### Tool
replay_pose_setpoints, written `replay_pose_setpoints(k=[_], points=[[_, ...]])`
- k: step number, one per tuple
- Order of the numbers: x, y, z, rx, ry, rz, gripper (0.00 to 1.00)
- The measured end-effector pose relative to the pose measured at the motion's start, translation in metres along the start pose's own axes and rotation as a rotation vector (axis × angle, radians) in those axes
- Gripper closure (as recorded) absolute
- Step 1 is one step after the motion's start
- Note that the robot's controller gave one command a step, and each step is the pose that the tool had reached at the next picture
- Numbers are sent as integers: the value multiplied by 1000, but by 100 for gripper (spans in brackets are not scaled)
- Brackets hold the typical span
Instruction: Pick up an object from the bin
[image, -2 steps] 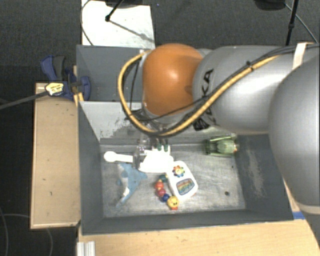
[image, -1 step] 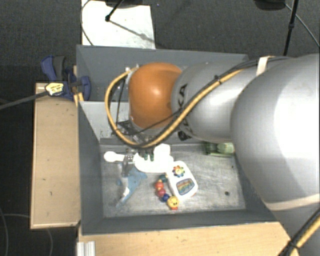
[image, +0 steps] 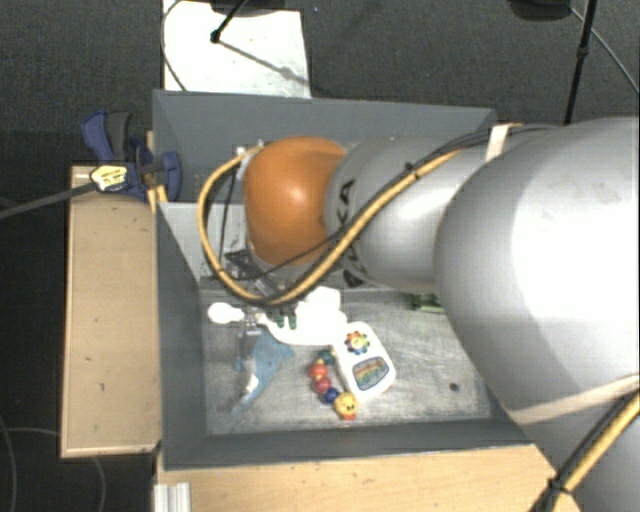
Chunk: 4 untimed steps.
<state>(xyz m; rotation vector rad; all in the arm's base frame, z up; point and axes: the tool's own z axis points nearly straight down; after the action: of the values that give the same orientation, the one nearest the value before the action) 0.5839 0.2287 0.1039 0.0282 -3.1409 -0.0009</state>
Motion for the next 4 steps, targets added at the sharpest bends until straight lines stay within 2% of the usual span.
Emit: replay_pose_setpoints(k=[1,2,3,4], points=[[-8,10,-20,-3,-6,28,0],[-8,15,36,-1,0,73,0],[-4,21,33,-1,-1,239,100],[-4,21,33,-1,-1,240,100]])
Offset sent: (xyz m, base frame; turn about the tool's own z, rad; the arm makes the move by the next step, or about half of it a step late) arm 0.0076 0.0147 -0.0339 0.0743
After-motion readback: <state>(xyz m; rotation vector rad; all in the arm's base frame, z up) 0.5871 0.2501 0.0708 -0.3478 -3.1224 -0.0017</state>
